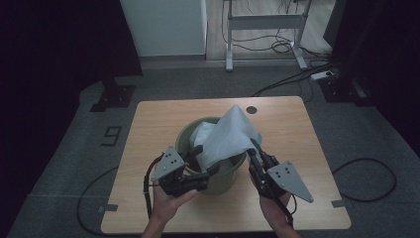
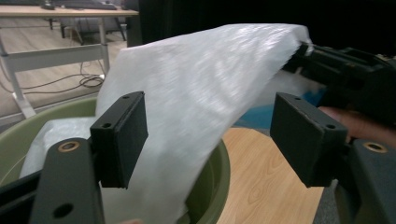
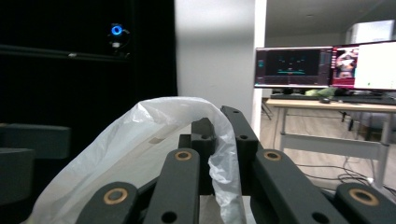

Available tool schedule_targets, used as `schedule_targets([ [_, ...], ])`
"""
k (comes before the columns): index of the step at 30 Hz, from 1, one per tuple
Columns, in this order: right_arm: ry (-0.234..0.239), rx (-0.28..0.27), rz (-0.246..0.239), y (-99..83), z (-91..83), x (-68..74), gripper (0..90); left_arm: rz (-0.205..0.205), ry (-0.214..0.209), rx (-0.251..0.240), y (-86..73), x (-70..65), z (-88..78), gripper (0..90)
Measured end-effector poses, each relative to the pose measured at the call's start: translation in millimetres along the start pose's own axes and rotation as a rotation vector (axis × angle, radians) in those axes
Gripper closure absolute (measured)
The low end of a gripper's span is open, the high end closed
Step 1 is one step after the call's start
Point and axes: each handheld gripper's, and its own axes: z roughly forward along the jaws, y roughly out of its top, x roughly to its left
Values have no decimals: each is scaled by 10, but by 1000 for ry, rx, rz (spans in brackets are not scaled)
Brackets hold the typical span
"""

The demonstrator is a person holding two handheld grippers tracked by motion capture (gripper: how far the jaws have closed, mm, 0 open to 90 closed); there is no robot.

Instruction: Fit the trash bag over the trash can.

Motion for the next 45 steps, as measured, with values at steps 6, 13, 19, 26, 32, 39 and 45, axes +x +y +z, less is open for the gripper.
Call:
schedule_targets([
  [6, 43, 21, -22, -27, 67, 140, 824, 29, 15, 21, 23, 6, 62, 427],
  [13, 63, 41, -19, -80, 88, 184, 809, 28, -11, -8, 8, 60, 106, 788],
  [19, 65, 51, -7, -106, 66, 143, 793, 45, -12, -5, -13, 59, 140, 894],
  [26, 43, 88, 10, -203, -1, 69, 536, 29, 23, -35, -15, 92, 145, 900],
  [32, 5, 143, 18, -418, -128, 10, 429, 12, 36, -39, -40, 147, 130, 900],
  [39, -2, 186, 36, -549, -174, -78, 405, 12, 34, -40, -63, 144, 148, 900],
  [45, -22, 219, 52, -662, -219, -105, 347, 10, 52, -61, -37, 153, 134, 900],
])
